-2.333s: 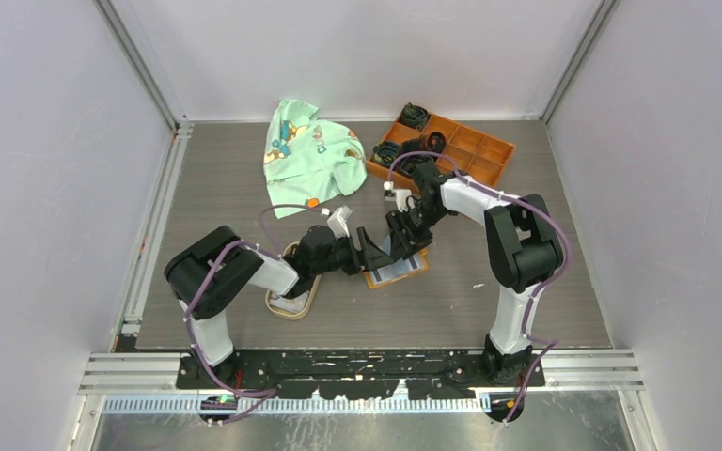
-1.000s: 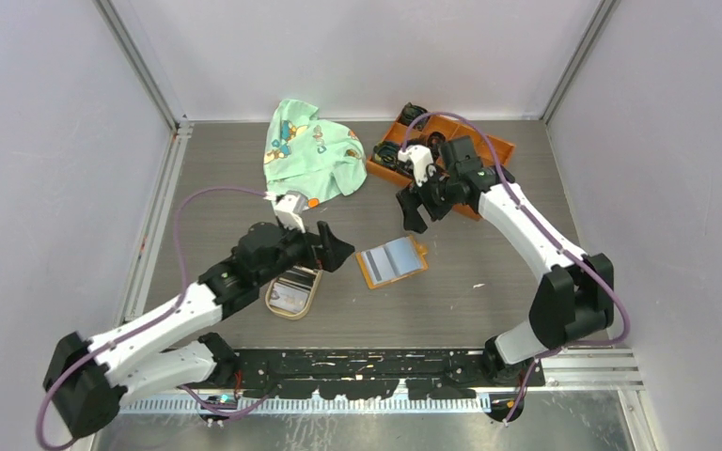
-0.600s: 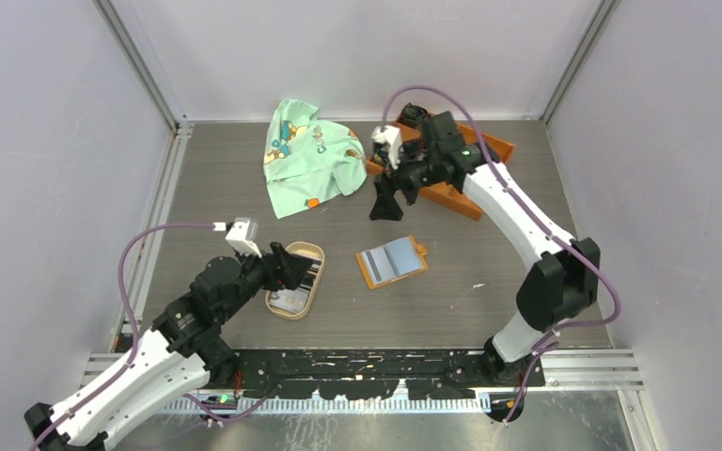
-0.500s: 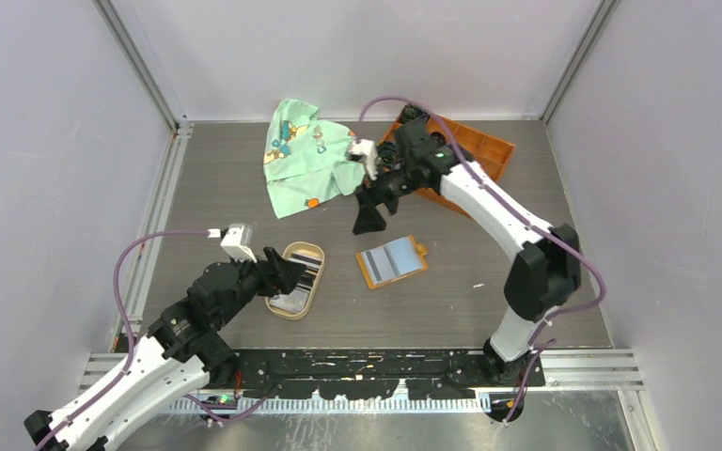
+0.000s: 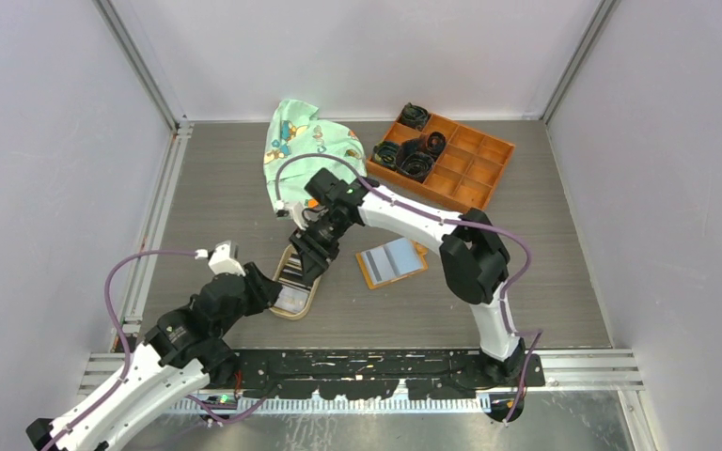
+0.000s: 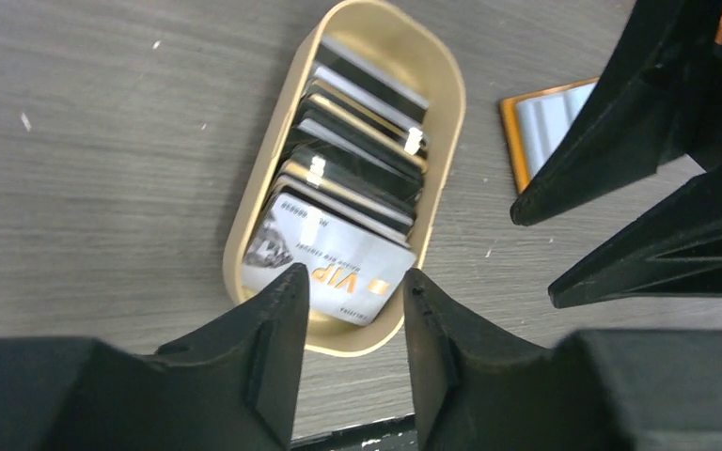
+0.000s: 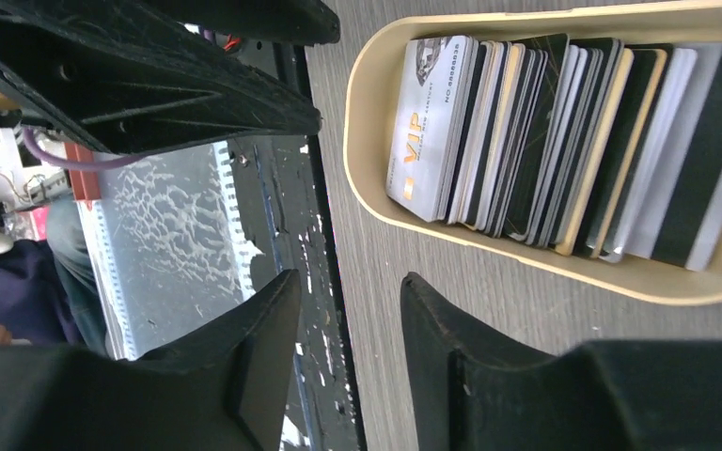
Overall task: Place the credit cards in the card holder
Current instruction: Pick up the credit card from the storage box.
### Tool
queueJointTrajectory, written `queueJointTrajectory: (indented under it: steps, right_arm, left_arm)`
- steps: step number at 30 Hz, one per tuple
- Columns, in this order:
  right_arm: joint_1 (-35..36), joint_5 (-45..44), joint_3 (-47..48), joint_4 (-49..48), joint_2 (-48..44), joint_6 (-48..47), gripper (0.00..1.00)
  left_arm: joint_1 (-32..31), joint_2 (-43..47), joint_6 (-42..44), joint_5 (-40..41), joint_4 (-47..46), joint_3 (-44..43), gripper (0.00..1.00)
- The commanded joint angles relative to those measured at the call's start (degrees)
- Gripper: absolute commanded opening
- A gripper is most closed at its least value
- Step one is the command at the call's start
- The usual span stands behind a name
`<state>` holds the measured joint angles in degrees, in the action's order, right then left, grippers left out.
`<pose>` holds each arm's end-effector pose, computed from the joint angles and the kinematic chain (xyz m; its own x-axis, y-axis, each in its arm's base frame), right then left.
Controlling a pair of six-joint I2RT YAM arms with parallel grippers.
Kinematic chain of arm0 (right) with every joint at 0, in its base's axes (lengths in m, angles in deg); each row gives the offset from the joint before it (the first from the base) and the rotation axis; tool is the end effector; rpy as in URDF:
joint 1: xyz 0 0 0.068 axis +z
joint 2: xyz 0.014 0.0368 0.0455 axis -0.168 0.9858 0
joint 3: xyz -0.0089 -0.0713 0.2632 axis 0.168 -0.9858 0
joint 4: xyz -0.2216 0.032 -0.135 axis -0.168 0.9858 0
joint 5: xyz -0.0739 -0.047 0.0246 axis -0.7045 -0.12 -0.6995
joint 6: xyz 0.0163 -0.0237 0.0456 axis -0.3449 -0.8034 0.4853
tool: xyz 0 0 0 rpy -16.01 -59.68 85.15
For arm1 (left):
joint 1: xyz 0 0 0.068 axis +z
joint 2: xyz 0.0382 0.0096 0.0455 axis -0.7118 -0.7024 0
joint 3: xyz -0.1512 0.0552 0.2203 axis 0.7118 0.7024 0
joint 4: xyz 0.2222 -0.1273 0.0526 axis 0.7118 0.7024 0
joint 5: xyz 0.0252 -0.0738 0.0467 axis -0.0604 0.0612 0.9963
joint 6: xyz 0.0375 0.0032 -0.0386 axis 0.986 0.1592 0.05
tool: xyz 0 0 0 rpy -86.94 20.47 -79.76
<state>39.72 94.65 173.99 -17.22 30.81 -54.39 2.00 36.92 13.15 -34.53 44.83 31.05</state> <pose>0.2597 0.3431 0.2415 -0.4807 -0.7119 -0.5119 -0.7929 0.1036 0.6005 0.0812 -0.0602 0.2196 -0.5972 -0.4596 -0.6573 -0.0528 0.8403 -0.5396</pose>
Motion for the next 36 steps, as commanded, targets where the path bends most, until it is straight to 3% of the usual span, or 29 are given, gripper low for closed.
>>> queueJointTrajectory:
  steps: [1,10,36]
  right_arm:
    - [2.18,-3.85,4.17,-2.31,1.63,6.01,0.48]
    - [5.08,-7.08,10.64,1.14,9.11,6.87,0.38]
    - [7.27,-11.13,14.63,5.76,11.98,3.25,0.35]
  left_arm:
    - [0.20,0.52,-4.82,2.98,3.75,0.66,0.40]
    - [0.20,0.96,-6.75,2.96,5.43,2.21,0.34]
    - [0.16,0.42,-6.90,0.19,2.97,4.72,0.33]
